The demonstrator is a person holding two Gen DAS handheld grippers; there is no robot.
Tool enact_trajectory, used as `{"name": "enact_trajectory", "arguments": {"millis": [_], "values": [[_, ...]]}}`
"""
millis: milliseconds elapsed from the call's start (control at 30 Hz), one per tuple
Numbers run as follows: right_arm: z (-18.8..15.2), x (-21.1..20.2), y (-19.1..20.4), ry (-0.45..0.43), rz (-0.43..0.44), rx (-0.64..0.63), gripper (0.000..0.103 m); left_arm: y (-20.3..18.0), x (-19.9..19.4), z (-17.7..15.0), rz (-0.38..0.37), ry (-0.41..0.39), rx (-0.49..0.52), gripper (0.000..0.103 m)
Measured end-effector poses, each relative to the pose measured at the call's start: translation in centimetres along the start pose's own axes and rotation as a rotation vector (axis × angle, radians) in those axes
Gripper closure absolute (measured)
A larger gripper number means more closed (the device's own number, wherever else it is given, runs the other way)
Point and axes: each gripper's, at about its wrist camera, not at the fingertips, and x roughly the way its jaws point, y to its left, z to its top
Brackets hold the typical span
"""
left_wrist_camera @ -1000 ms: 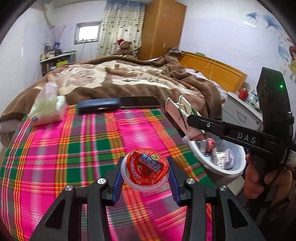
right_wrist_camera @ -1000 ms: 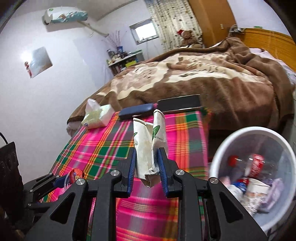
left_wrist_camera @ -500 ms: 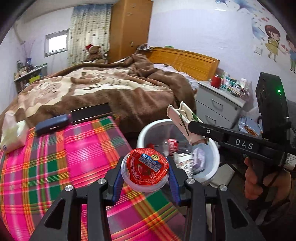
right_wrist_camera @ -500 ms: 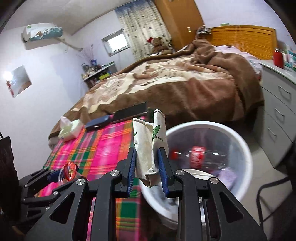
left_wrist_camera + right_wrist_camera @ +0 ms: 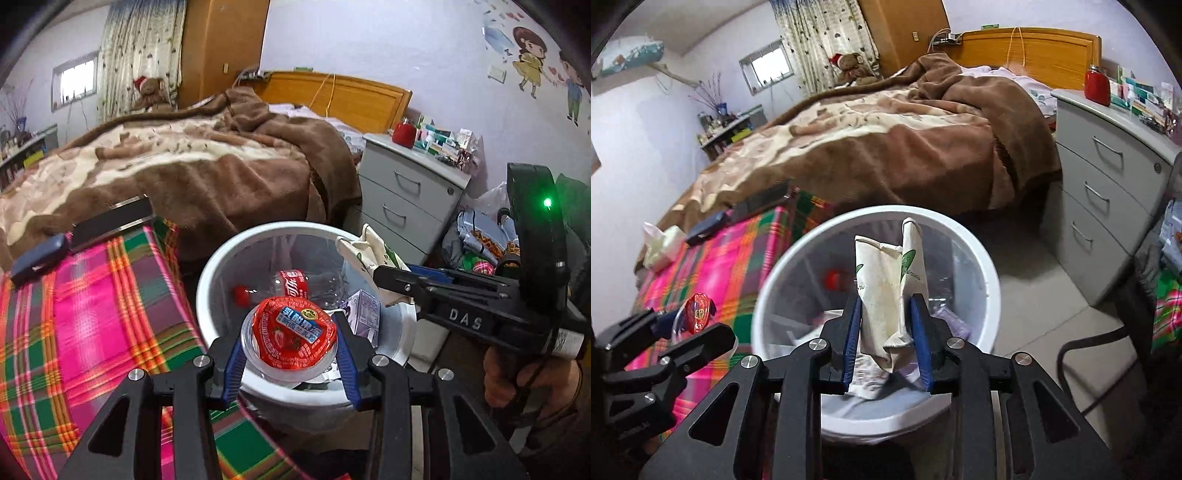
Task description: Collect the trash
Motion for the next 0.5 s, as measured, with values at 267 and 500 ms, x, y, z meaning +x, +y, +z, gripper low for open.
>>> {"name": "enact_trajectory", "arguments": {"millis": [267, 500], "values": [[-0.5, 0.2, -2.0, 0.016, -0.023, 0.020, 0.058, 0.3, 2.5, -0.1, 0.004, 0.040, -0.022, 0.045], [-0.8, -1.1, -2.4, -0.031, -0.008, 0.065, 0.046, 0.8, 1.4, -0.7, 0.042, 0.021, -0.044, 0.039]]}}
